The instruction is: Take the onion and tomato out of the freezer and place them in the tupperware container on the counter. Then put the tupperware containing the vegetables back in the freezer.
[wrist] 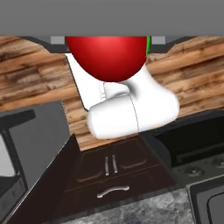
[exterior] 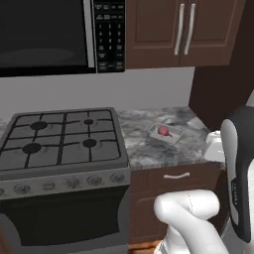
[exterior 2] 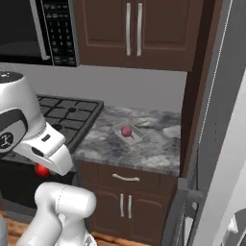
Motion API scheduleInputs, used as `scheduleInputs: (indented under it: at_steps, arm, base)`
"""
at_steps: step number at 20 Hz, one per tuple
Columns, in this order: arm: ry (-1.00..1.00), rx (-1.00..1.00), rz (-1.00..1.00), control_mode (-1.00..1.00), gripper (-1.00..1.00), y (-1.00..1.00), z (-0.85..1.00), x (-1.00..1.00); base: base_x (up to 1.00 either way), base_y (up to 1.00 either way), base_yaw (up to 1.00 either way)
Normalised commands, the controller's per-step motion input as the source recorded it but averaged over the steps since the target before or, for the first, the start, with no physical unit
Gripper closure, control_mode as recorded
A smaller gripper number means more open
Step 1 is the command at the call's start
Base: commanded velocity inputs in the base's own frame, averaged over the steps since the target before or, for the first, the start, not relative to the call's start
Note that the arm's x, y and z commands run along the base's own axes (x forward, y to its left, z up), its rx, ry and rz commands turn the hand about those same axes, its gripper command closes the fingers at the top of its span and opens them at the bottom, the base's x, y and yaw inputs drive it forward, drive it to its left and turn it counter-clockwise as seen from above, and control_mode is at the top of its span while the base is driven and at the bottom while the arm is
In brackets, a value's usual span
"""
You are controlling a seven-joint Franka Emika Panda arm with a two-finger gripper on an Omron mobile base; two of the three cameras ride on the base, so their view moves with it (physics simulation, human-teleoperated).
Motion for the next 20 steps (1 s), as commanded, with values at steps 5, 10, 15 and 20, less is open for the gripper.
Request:
scheduleInputs:
  at_steps: [5, 10, 15, 20]
  arm:
    - [0.00, 0.00, 0.00, 1.00, 1.00, 0.00, 0.00, 0.00]
    - [0.00, -0.01, -0.06, -1.00, 1.00, 0.11, -0.04, 0.13]
    - [-0.06, -0.02, -0.21, -1.00, 1.00, 0.22, -0.34, 0.62]
    - [-0.10, 0.00, -0.03, -1.00, 1.00, 0.03, -0.42, 0.97]
  base:
    - [0.88, 0.25, -0.37]
    - [0.60, 0.38, -0.27]
    - [0.00, 0.00, 0.00]
    - [0.00, 0.00, 0.00]
